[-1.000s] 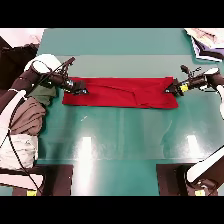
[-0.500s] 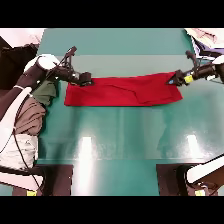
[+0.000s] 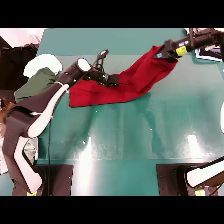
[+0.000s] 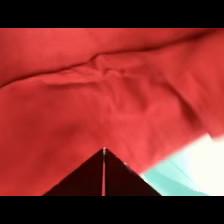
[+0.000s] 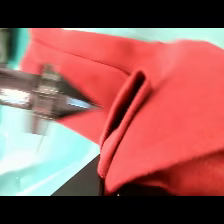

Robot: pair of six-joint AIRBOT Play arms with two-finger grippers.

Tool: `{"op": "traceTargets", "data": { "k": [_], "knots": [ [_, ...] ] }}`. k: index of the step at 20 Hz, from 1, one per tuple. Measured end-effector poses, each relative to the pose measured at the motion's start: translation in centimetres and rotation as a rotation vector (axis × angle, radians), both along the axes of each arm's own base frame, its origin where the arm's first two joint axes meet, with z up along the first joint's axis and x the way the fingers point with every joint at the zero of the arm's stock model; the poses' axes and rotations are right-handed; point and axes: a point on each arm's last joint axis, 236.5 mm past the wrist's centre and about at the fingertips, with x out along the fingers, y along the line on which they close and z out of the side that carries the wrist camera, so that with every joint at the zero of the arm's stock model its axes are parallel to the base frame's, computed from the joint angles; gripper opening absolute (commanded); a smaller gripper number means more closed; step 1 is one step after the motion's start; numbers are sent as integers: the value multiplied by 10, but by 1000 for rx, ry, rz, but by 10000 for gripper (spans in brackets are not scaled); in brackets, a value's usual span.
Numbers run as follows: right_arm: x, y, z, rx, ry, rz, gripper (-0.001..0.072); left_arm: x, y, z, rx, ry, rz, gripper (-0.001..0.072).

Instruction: Fold the shirts.

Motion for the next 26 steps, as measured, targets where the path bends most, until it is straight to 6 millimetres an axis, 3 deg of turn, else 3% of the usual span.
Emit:
{"op": "traceTargets", "data": {
  "k": [3,6,9,11,15,19,23,26],
  "knots": [
    [-10,38,5,9,-8,55,12,1,-9,-24,4,48,10,20],
    [-18,69,5,18,-18,93,12,4,-10,-34,14,59,16,21],
    [-21,91,7,30,-40,113,12,6,-8,-31,35,50,-5,20],
    [-22,102,9,35,-55,120,12,14,5,-19,64,30,-21,20],
    [-24,122,13,46,-94,144,12,33,58,17,140,-8,-13,20],
    [-28,149,16,61,-139,174,12,51,140,76,216,-82,74,21],
    [-30,181,2,71,-152,204,15,44,212,129,278,-123,138,21],
    [-30,215,-20,74,-179,239,20,31,245,153,302,-128,163,21]
  ]
}}
